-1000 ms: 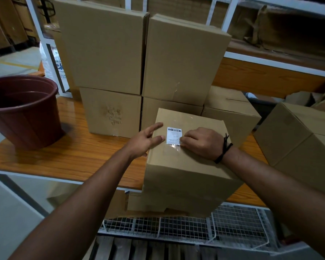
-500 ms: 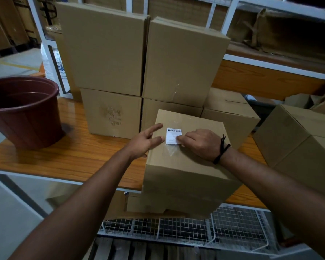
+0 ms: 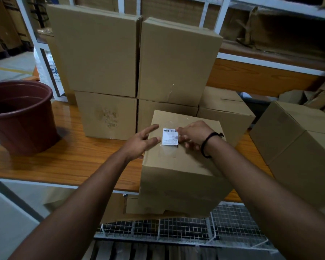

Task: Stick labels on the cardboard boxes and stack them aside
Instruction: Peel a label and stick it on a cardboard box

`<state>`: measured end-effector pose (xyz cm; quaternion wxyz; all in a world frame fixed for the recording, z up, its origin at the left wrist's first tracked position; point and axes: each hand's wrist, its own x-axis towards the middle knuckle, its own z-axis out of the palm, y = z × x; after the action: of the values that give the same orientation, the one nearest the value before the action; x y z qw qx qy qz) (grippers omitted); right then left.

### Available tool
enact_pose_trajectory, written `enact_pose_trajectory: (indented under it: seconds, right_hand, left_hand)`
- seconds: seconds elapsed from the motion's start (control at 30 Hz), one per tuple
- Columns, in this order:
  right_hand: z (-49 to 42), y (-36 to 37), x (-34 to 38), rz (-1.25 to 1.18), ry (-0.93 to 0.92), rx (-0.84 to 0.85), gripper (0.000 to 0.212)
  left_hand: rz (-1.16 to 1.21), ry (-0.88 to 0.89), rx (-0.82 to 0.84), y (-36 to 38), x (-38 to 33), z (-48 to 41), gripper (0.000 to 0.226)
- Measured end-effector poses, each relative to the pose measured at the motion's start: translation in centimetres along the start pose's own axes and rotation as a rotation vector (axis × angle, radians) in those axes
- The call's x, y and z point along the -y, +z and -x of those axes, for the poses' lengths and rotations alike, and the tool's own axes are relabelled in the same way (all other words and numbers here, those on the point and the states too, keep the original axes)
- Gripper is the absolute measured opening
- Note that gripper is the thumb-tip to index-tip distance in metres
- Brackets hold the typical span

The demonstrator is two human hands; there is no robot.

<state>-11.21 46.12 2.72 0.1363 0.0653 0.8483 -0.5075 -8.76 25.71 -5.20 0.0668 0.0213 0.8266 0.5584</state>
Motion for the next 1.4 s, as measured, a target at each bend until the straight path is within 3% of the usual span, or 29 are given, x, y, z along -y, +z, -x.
enact_pose_trajectory:
  seconds: [0.23,0.43,0.6,0.67,0.8,0.93,1.07,1.13,1.2,1.3,1.4]
  right_hand:
    - [-1.1,1.0,0.8,-0.002,0.095,0.009,0.025]
    - [-1.1,1.2,0.6,-0.128,0.084,-0.002,0.008]
    - [-0.6,0.1,0.1,-0.357,0.118,0.052,0.016]
    - [-0.1,-0.9,-0.2,-0.463,0.081,0.049,0.010]
    - [0.9,-2.6,-1.1,-0.440,-0.007,0.065,0.008]
    - [1.8,-2.0,-1.2,-0.461,-0.029,0.047,0.009]
    - [2.2,-0.5,-0.9,-0.487,-0.075,0.000,0.009]
    - [2.3,0.1,-0.5,-0.497,-0.106,-0.022,0.009]
    - [2.6,0.6,0.1,-0.511,-0.137,-0.036,0.009]
    - [2.9,0.9,0.9,-0.539,-0.191,-0.025,0.008]
    - [2.5,0.9,1.7,-0.493,-0.250,-0.004,0.004]
  left_hand:
    - [0.013,0.000,-0.003,0.1,-0.2,0.1,0.053]
    - [0.008,0.005,0.000,0.0,-0.6,0.5,0.060]
    - [0.038,0.011,-0.019,0.1,-0.8,0.6,0.055]
    - [0.041,0.022,-0.020,0.0,-0.5,0.4,0.056]
    - [0.018,0.036,-0.014,-0.2,-0.3,0.2,0.057]
    - [-0.126,0.067,-0.047,-0.3,-1.0,0.2,0.057]
    - [-0.450,0.174,-0.228,-0.7,-2.9,0.5,0.052]
    - [-0.319,0.269,-0.301,-1.0,-4.1,0.9,0.045]
    - [-0.013,0.283,-0.230,-1.3,-5.2,1.1,0.036]
    - [0.361,0.204,-0.030,-1.6,-6.4,0.7,0.016]
    - [0.530,0.094,-0.021,-2.2,-6.6,-0.4,0.006]
